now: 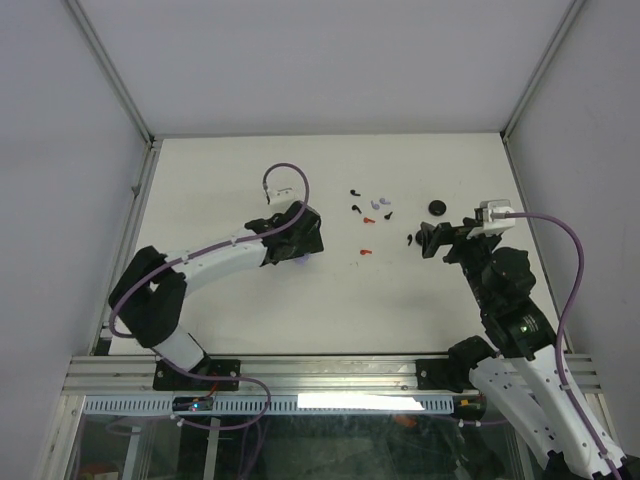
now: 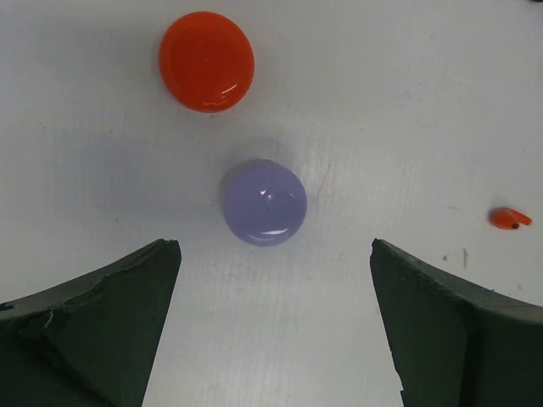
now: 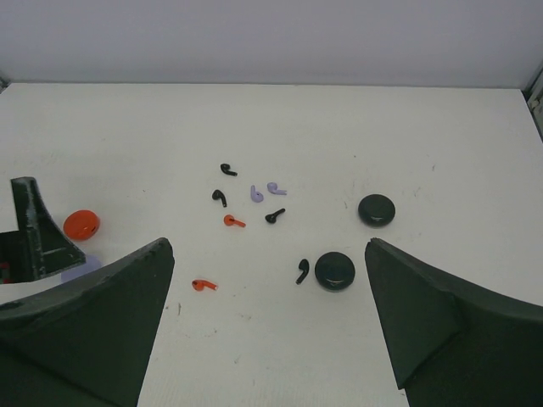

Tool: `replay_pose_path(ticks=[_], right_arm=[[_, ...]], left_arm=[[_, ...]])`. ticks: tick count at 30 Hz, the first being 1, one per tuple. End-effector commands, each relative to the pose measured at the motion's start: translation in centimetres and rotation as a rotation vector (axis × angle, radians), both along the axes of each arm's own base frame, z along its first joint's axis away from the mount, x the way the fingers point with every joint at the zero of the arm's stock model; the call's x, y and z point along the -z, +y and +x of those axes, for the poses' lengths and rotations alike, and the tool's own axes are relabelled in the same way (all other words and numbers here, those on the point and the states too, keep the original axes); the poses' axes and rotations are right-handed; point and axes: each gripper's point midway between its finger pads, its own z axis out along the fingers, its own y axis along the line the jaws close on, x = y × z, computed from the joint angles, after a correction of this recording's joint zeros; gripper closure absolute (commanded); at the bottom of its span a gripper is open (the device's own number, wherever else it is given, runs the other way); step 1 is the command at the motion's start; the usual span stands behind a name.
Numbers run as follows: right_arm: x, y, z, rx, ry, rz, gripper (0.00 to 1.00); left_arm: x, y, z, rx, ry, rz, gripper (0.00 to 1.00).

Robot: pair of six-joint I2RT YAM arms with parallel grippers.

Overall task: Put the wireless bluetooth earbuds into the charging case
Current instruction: Pick up the charging case at the center of the board.

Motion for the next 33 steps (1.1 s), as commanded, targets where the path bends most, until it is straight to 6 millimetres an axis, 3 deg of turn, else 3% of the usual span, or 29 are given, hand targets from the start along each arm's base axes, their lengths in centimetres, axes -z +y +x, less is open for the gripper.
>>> replay_pose_path(ticks=[1,7,14,25,33], right_arm=[[-2.0,0.7,-0.1,-0.037,-0.058,0.030,0.01],[-2.1,1.3,-0.5,-0.076,-0.071,0.028,0.01],[-2.0,1.5,-0.8,-0.093,-0.083,0.018,0.01],[-2.0,2.2,-1.1,-0.129,-0.090,0.014,0.01],[-2.3,2.4,-1.3,-0.143,-0.099,0.018,0.01]], left_arm=[[-0.2,-0.7,2.6,-0.077,-0.072,0.077,0.01],[1.4,-0.3,4.1,-0.083,-0.068,0.217,0.01],[3.0,-0.4,4.0,-0.065,-0.033,0.256,0.03],[5.1,0.1,2.3,-0.047,0.039,0.250,0.07],[5.0,1.1,0.3,-0.051,0.065,0.207,0.19]])
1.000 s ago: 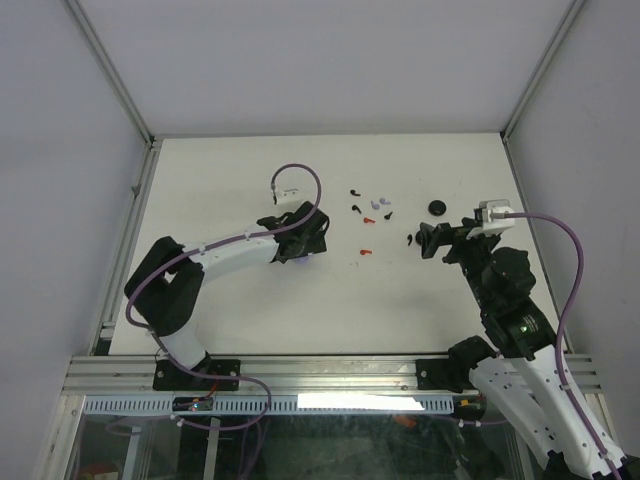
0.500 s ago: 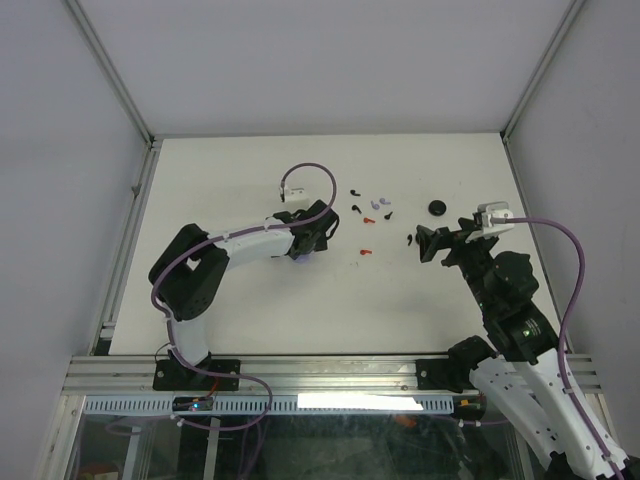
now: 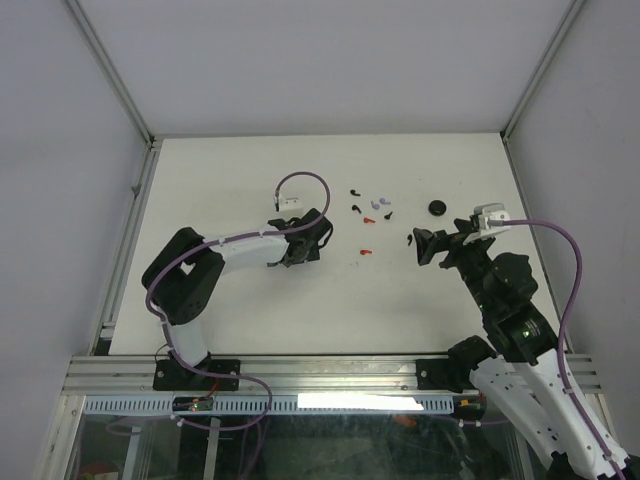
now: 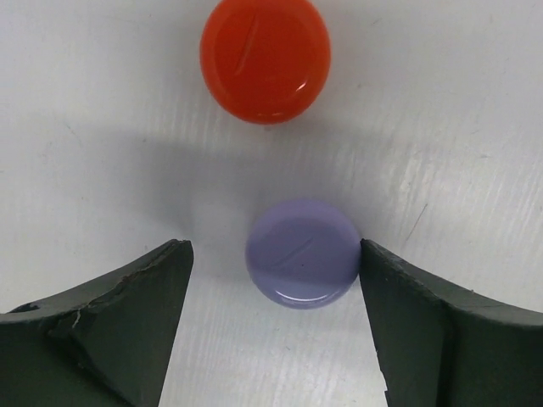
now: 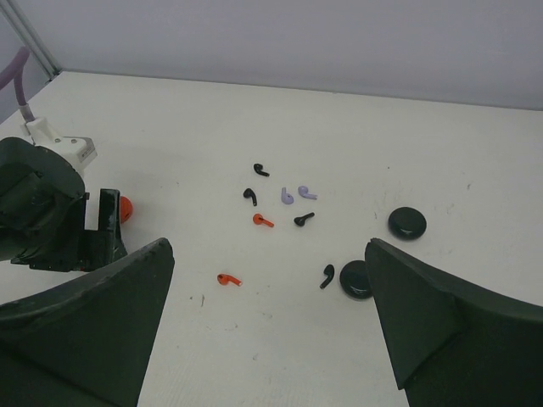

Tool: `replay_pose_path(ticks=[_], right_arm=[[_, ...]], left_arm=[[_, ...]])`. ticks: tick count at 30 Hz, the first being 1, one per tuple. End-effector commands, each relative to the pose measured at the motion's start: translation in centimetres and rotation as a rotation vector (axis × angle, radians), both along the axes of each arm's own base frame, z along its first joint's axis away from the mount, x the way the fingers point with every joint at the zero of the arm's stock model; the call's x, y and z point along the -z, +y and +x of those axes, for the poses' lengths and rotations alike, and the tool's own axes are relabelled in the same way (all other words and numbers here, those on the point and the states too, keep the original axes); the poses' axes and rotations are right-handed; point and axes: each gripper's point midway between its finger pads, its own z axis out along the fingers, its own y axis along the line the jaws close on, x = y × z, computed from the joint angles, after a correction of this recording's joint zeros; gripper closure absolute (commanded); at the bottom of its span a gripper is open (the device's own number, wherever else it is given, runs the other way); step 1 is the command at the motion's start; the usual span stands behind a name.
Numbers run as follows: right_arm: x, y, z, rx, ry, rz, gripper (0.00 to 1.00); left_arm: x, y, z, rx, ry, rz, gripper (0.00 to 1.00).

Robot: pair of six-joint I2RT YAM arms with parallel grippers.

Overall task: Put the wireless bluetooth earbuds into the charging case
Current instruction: Pick up the charging case at the center of the board.

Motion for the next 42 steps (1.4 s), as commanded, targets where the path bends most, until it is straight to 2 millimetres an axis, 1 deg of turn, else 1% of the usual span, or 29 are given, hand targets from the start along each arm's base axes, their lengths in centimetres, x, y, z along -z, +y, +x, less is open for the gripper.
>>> replay_pose_path(ticks=[1,3,7,10,15,25,28,33,37,40,42], right_arm=[[-1.9,0.4,-0.3,-0.027,-0.070,0.022,0.01],[-1.9,0.4,-0.3,-0.029,-0.070,0.021,0.01],[-2.0,0.4,-0.4,-0.026,-0.073,0.022,0.01],[-2.0,0.4,-0.4,-0.027,-0.074,0.023,0.01],[-2.0,0.5,-0.4,-0.031,-0.074,0.022,0.01],[-2.0,0.4,-0.4,-0.029,-0.076,0.018,0.01],[-2.0,0.5,-0.4,-0.032,-0.076,0.017,0.01],[-2.0,0.4,-0.4,-0.027,-0.075,0.015,0.01],[-1.9,0.5,-0.4,-0.029,-0.072,0.014,0.01],[-2.0,0.5,-0.4,-0.028,-0.073,0.013,0.01],[-1.9,0.5,-0.3,-0.028,-0.072,0.012,0.01]], left_arm=[[-1.7,0.1,-0.9,-0.001,-0.019,-0.058,0.22],[-2.0,0.3,-1.2,-0.002,-0.023,-0.070,0.28],[-2.5,1.0,-1.7,0.004,-0.030,-0.069,0.32],[-2.9,1.5,-1.6,-0.005,-0.038,-0.077,0.36],[-3.4,1.0,-0.8,0.020,-0.047,-0.087,0.35],[-2.2,0.3,0.3,0.045,-0.028,-0.141,0.34],[-1.5,0.5,0.4,0.043,-0.014,-0.146,0.34],[-0.8,0.7,0.3,0.045,0.006,-0.152,0.34],[-0.1,0.5,-0.1,0.056,0.037,-0.159,0.39],[0.1,0.6,-0.6,0.060,0.056,-0.159,0.36],[0.1,0.7,-0.8,0.061,0.066,-0.153,0.38]])
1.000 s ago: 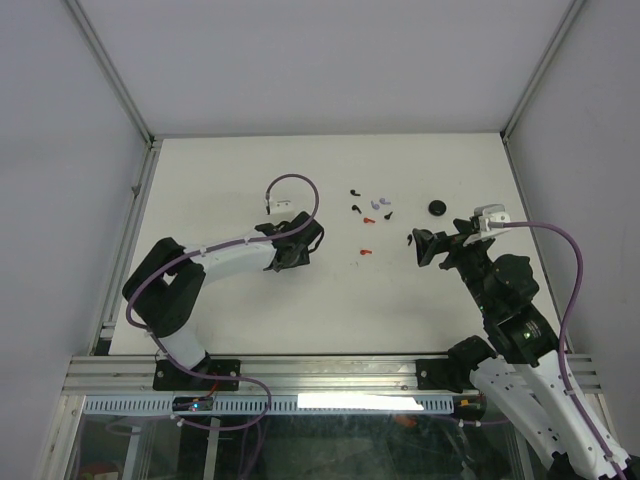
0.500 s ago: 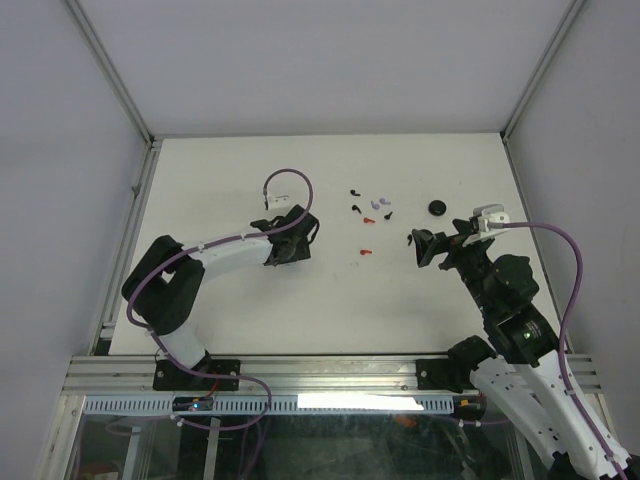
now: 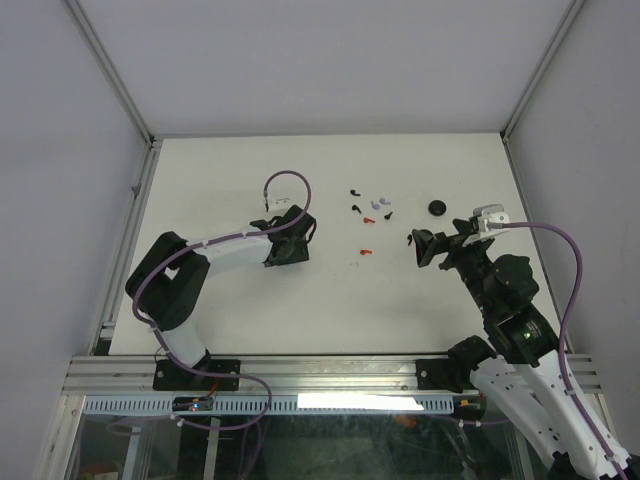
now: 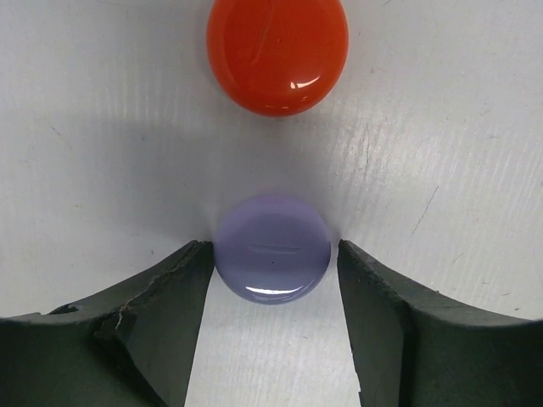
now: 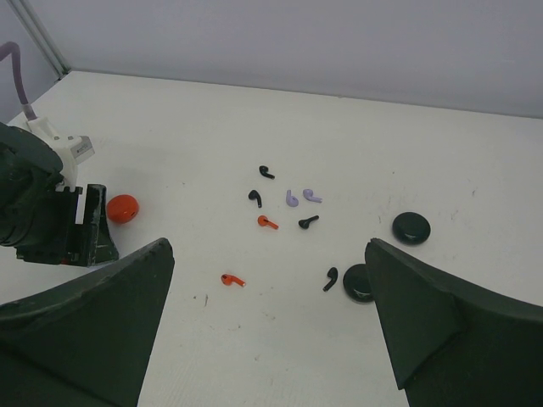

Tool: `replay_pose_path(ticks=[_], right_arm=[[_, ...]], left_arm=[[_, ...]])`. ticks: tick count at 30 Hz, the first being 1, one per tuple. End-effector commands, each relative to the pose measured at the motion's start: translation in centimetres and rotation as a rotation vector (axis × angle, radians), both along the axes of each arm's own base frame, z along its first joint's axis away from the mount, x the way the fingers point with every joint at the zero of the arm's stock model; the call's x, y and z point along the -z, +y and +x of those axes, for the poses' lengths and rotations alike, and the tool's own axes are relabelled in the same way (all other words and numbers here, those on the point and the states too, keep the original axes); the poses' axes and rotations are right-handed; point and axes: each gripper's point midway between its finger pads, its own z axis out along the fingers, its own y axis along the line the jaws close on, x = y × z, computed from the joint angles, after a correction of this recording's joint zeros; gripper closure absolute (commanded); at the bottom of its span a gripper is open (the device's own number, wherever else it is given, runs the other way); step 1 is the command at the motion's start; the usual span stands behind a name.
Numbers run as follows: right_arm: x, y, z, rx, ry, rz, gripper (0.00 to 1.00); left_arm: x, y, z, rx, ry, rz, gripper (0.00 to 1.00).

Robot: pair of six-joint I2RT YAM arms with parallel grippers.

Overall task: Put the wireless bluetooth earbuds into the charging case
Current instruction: Pick up the charging case at the center of the board.

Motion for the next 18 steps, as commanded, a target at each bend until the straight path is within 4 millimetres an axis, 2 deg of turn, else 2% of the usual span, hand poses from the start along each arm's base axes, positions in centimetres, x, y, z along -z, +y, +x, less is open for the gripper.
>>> replay_pose_path(ticks=[1,10,13,18], right_arm=[[-1.6,0.1,0.0,-0.005,-0.056,0.016,0.01],[-1.6,0.3,0.1,-0.013,-0.053,0.016,0.01],[-1.7,0.6,0.3,-0.017,-0.031,0.024,0.01],[-1.4,3.1,0.1,-0.142,0.021,0.024,0.01]], left_arm=[[-0.1,-0.2,-0.1,0.014,0.010,-0.016,0.39],[-0.2,0.3,0.5,0.045,-0.002,0.044,0.49],[-1.0,0.3,0.8,0.066,-0.025,0.054,0.50],[-3.2,0.2,1.4,0.135,-0.107,0.106,0.54]])
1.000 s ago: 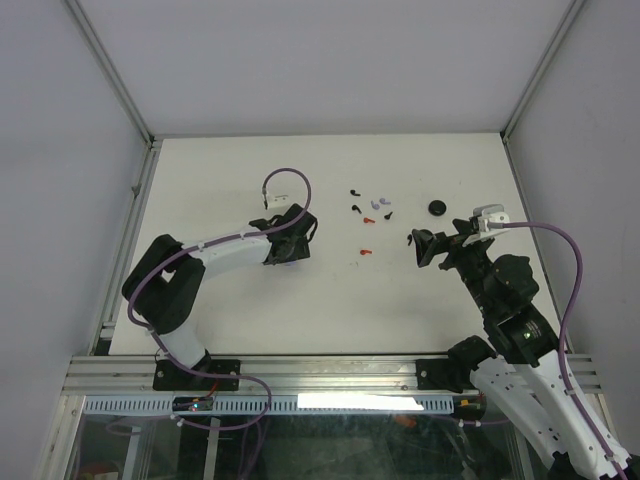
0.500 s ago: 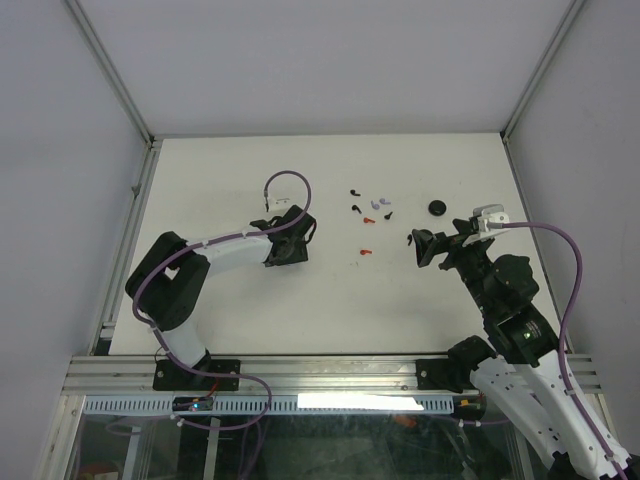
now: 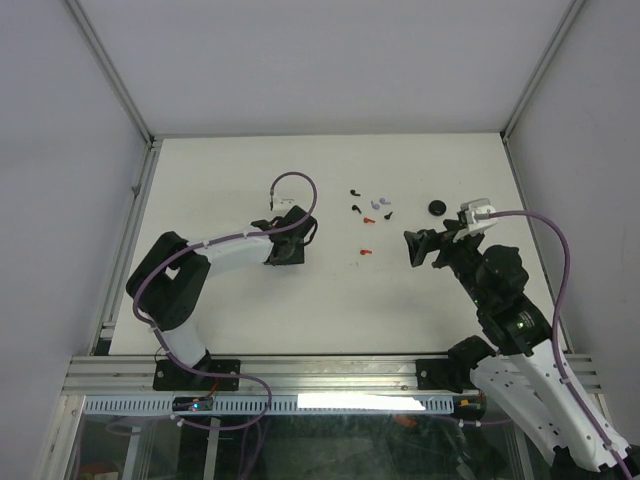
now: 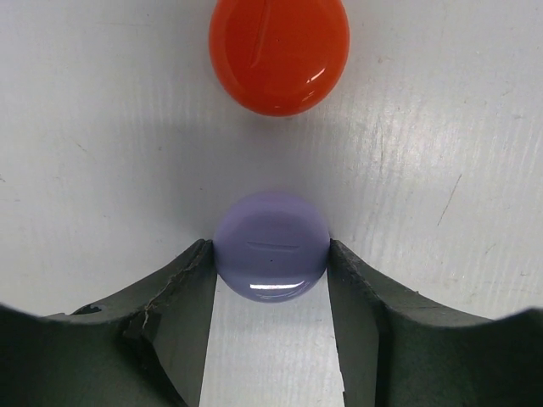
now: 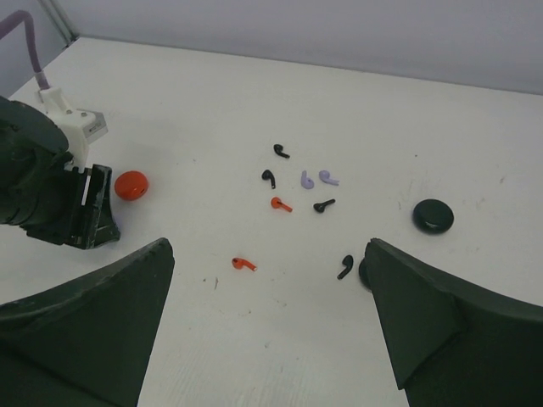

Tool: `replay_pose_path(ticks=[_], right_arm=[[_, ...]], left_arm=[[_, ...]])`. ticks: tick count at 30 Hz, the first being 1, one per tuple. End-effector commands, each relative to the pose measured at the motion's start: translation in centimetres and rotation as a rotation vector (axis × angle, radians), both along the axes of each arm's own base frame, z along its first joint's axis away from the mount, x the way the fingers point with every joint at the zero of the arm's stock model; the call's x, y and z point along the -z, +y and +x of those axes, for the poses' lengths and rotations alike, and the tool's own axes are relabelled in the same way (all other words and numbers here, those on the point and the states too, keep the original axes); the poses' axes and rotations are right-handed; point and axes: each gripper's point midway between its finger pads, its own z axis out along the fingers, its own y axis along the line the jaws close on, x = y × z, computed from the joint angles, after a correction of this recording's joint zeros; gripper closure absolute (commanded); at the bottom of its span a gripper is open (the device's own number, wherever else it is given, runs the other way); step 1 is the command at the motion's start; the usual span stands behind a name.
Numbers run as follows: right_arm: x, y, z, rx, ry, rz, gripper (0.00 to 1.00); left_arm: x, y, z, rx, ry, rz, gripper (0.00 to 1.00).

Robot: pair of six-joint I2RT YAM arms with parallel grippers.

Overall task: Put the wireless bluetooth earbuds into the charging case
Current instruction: Pick up the charging case at the center of the board.

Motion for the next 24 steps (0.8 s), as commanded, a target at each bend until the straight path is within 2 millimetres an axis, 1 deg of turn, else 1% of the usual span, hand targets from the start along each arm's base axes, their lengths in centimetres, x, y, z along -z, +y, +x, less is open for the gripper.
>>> replay_pose_path(ticks=[1,4,6,8,10,13,14,16,17,18,20,24], right_arm=[[-2.6,2.9,-0.5,-0.151,-0.026,0.038,0.01],[-3.0,4.0,-0.5,-0.202,-0.012,0.051,0.01],[-3.1,4.4,-0.3,-0.210,0.017,0.052,0.01],[-3.1,4.4,0.5,-0.178,0.069,0.063,0.01],[-2.6,4.7,1.2,-0.163,0.127,0.046,0.01],[-2.6,5.0,2.5,-0.136,0.180,0.035,0.01],[-2.6,5.6,2.6,-0.165,0.193,0.032,0.01],[-2.1,7.0,2.6,-0.238,0.229,0.008,0.01],[-1.7,7.6,3.1,-0.245,0.267,0.016,0.01],[-1.4,8.0,3.5,-0.245,0.293,0.023,0.01],[-1.0,9.0,4.2,-0.272,0.323,0.013,0.01],[-0.5,10.9,4.8,-0.348,0.356,0.037,0.01]], left_arm=[[-3.7,-0.4,1.5,0.076,-0.127,0.042,0.54],[-5.5,-0.8,1.6,0.118,-0.185,0.037,0.54],[-6.9,-1.1,1.6,0.149,-0.229,0.025,0.54],[-8.2,-1.2,1.6,0.181,-0.277,0.013,0.54],[-9.2,-1.6,1.8,0.204,-0.339,-0.021,0.54],[-10.5,-2.1,2.0,0.242,-0.415,-0.065,0.54],[-11.4,-2.3,2.1,0.255,-0.451,-0.085,0.54],[-12.6,-2.8,2.2,0.290,-0.505,-0.115,0.54],[-13.0,-3.0,2.1,0.313,-0.529,-0.126,0.54],[-14.0,-3.3,2.1,0.333,-0.563,-0.148,0.54],[-15.1,-3.5,1.9,0.371,-0.623,-0.170,0.55],[-17.9,-4.5,1.0,0.481,-0.753,-0.229,0.55]])
